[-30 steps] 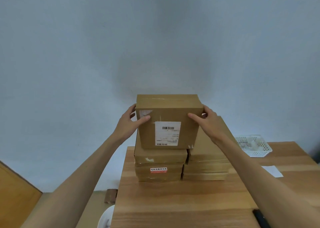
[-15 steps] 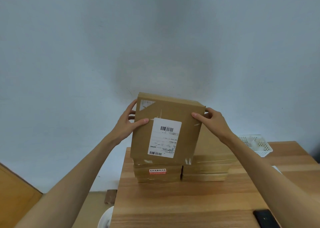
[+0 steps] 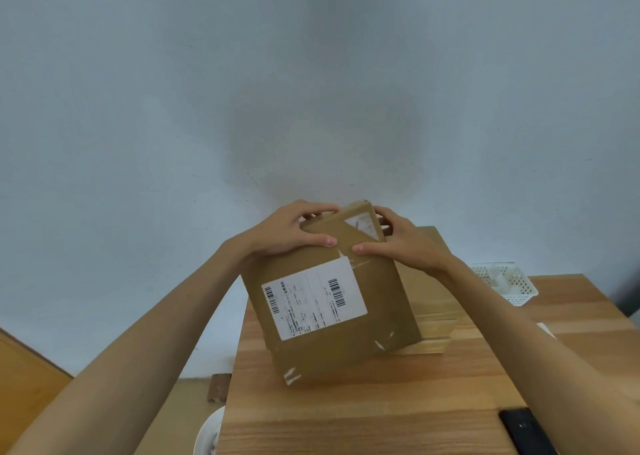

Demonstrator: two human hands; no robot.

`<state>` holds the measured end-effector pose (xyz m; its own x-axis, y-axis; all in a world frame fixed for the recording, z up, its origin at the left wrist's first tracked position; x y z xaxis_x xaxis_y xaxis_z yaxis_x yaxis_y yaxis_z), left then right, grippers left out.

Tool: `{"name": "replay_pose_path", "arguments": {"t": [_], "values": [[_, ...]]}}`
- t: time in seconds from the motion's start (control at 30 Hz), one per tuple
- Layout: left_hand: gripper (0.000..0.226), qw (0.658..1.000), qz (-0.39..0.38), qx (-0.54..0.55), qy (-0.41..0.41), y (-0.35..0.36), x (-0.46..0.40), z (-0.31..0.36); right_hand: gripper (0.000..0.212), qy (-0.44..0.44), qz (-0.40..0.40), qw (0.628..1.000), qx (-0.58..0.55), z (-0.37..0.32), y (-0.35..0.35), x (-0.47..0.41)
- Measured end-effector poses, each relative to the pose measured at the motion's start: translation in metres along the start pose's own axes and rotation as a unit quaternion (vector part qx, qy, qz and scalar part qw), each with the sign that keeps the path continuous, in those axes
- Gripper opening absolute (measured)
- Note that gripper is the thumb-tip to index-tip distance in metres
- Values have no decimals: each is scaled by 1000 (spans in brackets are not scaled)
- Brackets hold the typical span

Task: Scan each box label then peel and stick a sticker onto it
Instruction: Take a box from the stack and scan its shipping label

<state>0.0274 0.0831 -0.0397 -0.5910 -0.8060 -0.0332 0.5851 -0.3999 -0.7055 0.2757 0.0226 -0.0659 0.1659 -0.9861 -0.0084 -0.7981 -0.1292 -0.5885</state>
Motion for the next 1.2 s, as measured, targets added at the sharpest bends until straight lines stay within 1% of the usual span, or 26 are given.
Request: {"name": "replay_pose_path", "arguments": {"t": [0.03, 0.13, 0.23, 0.3, 0.33, 0.4, 0.47, 0.53, 0.6, 0.63, 0.67, 0.73, 0.8, 0.83, 0.9, 1.0, 1.07, 1.13, 1.2], "values": [[61, 1000, 22, 2, 0, 2, 1, -1, 81, 10, 12, 1000, -12, 5, -1, 3], [64, 991, 134, 27, -14, 4, 9, -6, 98, 57, 66, 995, -50, 27, -3, 16], [76, 963, 244, 93, -61, 12, 22, -19, 108, 95, 141, 976, -137, 52, -11, 31], [90, 942, 290, 134, -102, 27, 30, -26, 111, 118, 184, 957, -189, 68, -15, 41], [95, 931, 302, 166, -124, 38, 33, -27, 110, 132, 200, 948, -211, 76, -15, 45], [100, 908, 304, 235, -166, 64, 40, -26, 105, 156, 232, 928, -247, 90, -11, 52], [95, 886, 287, 306, -197, 91, 46, -22, 105, 170, 263, 906, -285, 98, -5, 60], [76, 865, 264, 379, -195, 116, 48, -14, 98, 173, 291, 882, -328, 102, 6, 69], [67, 832, 268, 452, -176, 139, 46, -5, 86, 175, 313, 859, -365, 103, 19, 80], [66, 819, 279, 474, -167, 147, 45, -2, 83, 178, 318, 852, -375, 105, 26, 85], [67, 812, 290, 481, -160, 153, 45, 1, 81, 182, 317, 848, -384, 109, 33, 92], [75, 809, 307, 477, -155, 163, 48, 3, 76, 193, 303, 844, -398, 115, 43, 106], [81, 809, 330, 458, -163, 168, 54, 3, 76, 204, 280, 851, -394, 126, 45, 121], [78, 812, 340, 446, -164, 170, 58, 4, 77, 210, 263, 864, -376, 130, 42, 128], [68, 822, 351, 423, -152, 172, 67, 7, 79, 221, 222, 901, -300, 138, 32, 142], [64, 844, 331, 396, -145, 179, 81, 10, 71, 208, 171, 939, -216, 149, 18, 158], [70, 864, 303, 371, -156, 190, 90, 10, 69, 189, 138, 954, -187, 145, 21, 168], [81, 867, 289, 365, -176, 203, 100, 9, 71, 182, 129, 959, -174, 142, 29, 182], [86, 869, 279, 360, -192, 217, 114, 8, 74, 180, 134, 962, -156, 146, 36, 200]]}}
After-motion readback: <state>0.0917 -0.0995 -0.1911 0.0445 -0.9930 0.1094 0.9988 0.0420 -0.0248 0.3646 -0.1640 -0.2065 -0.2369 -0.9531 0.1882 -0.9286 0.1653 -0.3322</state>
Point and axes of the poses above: each hand's wrist, its own x-axis away from the middle knuckle, its own y-axis out of the palm, z = x × y, the point moved 1 cm from there along -x, towards the middle knuckle, and after that the axes turned 6 degrees about x, right-handed, at the moved point
